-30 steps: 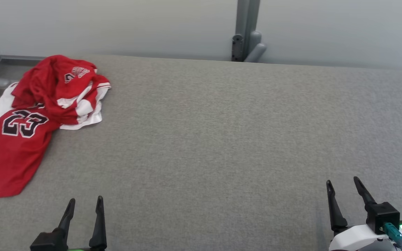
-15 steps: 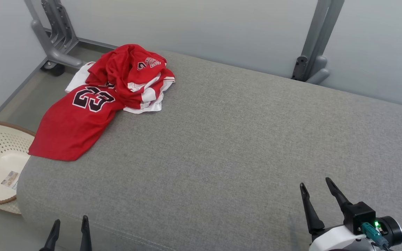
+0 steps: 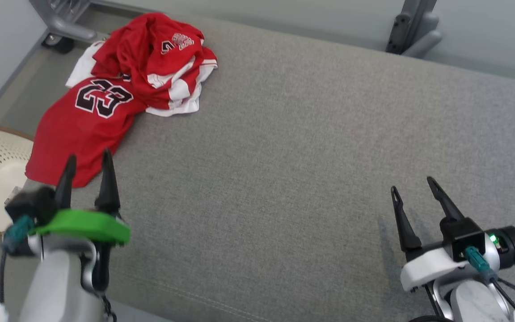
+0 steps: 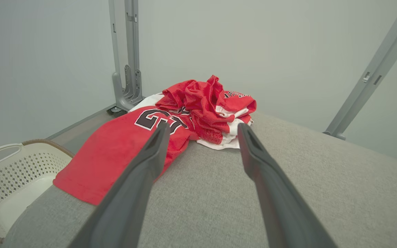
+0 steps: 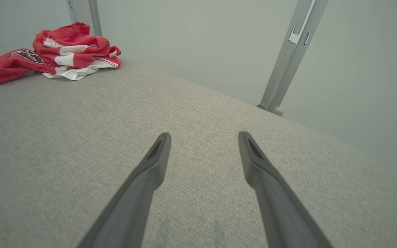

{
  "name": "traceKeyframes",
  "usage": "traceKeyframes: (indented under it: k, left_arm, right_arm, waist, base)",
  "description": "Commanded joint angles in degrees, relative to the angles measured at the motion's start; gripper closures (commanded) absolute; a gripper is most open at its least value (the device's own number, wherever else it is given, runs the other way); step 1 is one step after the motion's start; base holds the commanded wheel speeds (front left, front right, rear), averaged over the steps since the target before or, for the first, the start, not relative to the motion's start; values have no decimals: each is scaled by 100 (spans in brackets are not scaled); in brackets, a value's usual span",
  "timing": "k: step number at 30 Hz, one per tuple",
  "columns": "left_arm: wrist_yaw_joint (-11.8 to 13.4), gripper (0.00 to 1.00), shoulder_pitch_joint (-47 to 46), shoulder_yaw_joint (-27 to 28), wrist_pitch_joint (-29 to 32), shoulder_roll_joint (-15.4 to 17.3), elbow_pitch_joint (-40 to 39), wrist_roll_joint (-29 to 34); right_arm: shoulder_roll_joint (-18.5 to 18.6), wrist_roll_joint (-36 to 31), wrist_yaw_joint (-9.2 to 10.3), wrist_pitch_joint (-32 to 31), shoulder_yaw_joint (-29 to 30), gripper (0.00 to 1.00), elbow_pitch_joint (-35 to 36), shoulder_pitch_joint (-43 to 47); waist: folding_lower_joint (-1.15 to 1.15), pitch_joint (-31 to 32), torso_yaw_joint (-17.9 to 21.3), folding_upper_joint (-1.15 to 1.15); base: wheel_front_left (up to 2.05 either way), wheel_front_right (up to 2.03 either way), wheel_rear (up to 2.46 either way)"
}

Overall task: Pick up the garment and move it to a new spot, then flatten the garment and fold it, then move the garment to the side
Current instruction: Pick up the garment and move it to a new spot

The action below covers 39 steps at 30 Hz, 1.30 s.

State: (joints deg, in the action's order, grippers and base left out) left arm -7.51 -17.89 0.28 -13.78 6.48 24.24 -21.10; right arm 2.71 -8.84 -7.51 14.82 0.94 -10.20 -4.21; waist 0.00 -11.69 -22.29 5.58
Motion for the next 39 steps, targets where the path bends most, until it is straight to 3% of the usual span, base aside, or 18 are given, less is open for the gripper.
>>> traceKeyframes:
  k: [1, 7, 13, 20, 31, 33, 34, 39]
  left_arm:
    - [1, 0, -435, -46, 13, 122, 141, -29]
    - [3, 0, -2374, -339, 578, 328, 1447, -1095]
    - [3, 0, -3377, -547, 764, 766, 2275, -1973]
    - [3, 0, -3777, -912, 749, 1126, 2674, -2827]
    - [3, 0, -3892, -1541, 571, 1431, 3166, -3377]
    - [3, 91, -3912, -1643, 436, 1486, 3205, -3462]
    - [3, 100, -3925, -1676, 366, 1499, 3188, -3525]
    - [3, 100, -3908, -2033, 121, 1570, 3020, -3635]
  right_arm:
    - [66, -89, 4, 35, -10, 0, 49, -152]
    - [220, -286, 4, 28, -199, 0, 285, -606]
    - [186, -290, 5, 26, -217, 0, 412, -690]
    - [161, -291, 6, -6, -270, 0, 303, -558]
    - [248, -263, 13, -52, -264, 0, 198, -424]
    - [250, -268, 13, -52, -250, 0, 206, -413]
    - [247, -267, 13, -52, -233, 0, 212, -404]
    - [185, -212, 13, -51, -175, 0, 186, -288]
  waist:
    - [0, -1266, 139, 0]
    - [0, -2194, 290, 0]
    - [0, -2562, 573, 0]
    - [0, -2693, 812, 0]
    - [0, -2664, 972, 0]
    - [0, -2638, 990, 0]
    - [0, -2621, 993, 0]
    - [0, -2429, 947, 0]
  base:
    - [0, 0, 0]
    - [0, 0, 0]
    - [0, 0, 0]
    - [0, 0, 0]
    - [0, 0, 0]
    - [0, 0, 0]
    - [0, 0, 0]
    - [0, 0, 0]
